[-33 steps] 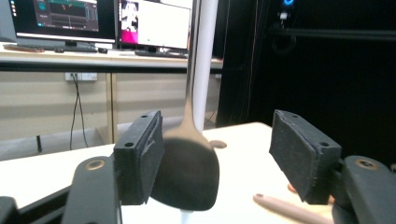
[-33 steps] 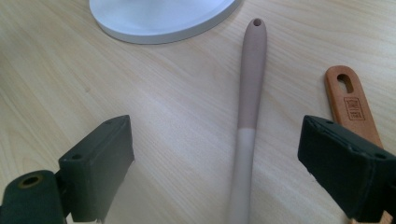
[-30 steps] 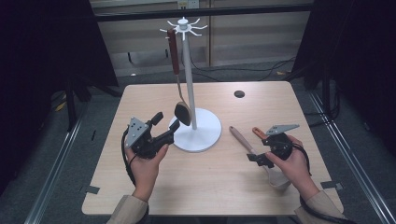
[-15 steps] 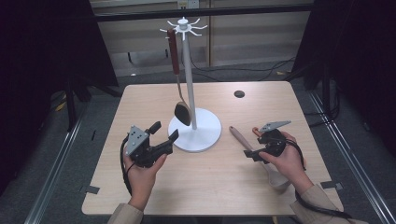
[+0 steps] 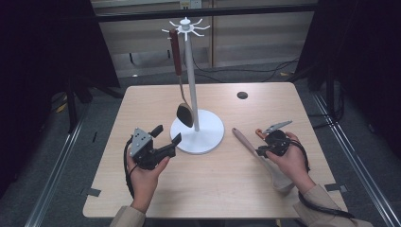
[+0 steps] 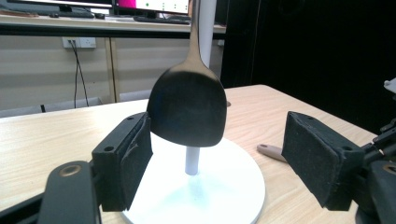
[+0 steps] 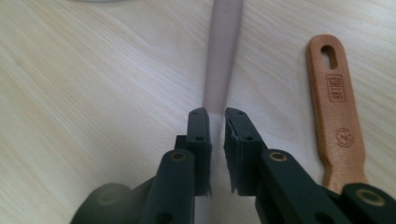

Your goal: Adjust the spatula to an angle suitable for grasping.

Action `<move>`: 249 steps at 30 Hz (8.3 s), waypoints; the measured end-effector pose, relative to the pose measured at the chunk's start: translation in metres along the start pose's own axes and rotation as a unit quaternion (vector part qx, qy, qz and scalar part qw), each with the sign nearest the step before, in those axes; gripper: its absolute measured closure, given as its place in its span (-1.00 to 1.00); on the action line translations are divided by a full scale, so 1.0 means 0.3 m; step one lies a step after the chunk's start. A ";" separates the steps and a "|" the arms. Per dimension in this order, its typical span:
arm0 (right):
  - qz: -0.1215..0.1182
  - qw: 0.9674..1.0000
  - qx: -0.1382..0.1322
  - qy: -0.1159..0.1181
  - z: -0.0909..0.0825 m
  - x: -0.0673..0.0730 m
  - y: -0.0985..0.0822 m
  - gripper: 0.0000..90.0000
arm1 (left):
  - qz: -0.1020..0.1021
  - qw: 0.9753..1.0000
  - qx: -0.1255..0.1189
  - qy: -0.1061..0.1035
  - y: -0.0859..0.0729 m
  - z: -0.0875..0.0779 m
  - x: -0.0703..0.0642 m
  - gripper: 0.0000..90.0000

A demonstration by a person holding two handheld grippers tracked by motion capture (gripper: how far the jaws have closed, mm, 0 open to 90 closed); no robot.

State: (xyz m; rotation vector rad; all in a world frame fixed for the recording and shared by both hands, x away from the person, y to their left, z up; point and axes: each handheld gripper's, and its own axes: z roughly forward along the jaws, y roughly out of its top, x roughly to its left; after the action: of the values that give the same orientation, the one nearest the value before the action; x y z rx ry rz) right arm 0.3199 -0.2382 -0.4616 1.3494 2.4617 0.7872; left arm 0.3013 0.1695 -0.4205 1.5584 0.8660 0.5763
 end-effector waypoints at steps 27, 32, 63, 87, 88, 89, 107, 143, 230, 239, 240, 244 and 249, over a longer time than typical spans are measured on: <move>-0.060 0.997 0.044 0.016 0.033 0.019 -0.009 1.00 | -0.002 1.000 -0.001 -0.003 -0.001 0.028 -0.007 -0.47; -0.043 0.999 0.031 0.002 0.030 0.024 -0.002 0.81 | 0.004 1.000 0.005 -0.003 -0.002 0.020 0.000 -0.48; -0.016 0.996 0.083 0.009 0.076 0.065 0.048 0.74 | 0.003 1.000 0.011 0.000 -0.008 0.003 -0.004 -0.49; -0.009 1.000 0.011 0.013 0.014 0.071 0.056 0.74 | 0.012 0.999 0.026 -0.017 -0.018 0.031 -0.031 -0.50; -0.009 1.000 0.011 0.013 0.014 0.071 0.056 0.74 | 0.010 0.999 0.026 -0.020 -0.018 0.033 -0.035 -0.50; -0.007 1.000 0.001 0.014 0.006 0.070 0.058 0.74 | 0.013 0.999 0.025 -0.020 -0.018 0.035 -0.038 -0.50; 0.007 0.986 -0.155 0.053 -0.122 0.118 0.072 0.75 | 0.017 0.995 0.058 -0.082 -0.067 0.117 -0.134 -0.50; -0.021 0.964 -0.248 0.089 -0.135 0.305 0.098 0.75 | -0.025 0.971 0.106 -0.213 -0.145 0.233 -0.319 0.01; -0.002 0.967 -0.254 0.026 -0.098 0.161 0.033 -0.70 | -0.022 0.971 0.108 -0.210 0.011 0.182 -0.178 0.78; -0.008 0.968 -0.247 0.033 -0.093 0.162 0.032 -0.73 | -0.019 0.972 0.092 -0.215 0.046 0.174 -0.160 0.77; -0.008 0.969 -0.247 0.033 -0.093 0.162 0.032 -0.73 | -0.021 0.972 0.088 -0.218 0.051 0.174 -0.156 0.77; -0.009 0.969 -0.245 0.032 -0.093 0.162 0.031 -0.74 | -0.026 0.972 0.076 -0.222 0.071 0.169 -0.145 0.77; -0.011 0.969 -0.243 0.033 -0.092 0.164 0.032 -0.73 | -0.022 0.973 0.068 -0.222 0.100 0.163 -0.126 0.77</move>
State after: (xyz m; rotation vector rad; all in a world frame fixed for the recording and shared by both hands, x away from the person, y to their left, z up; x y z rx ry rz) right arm 0.2875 -0.2027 -0.4306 1.1226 2.1194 1.3380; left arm 0.3226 0.1092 -0.3955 1.6998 0.6034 0.1252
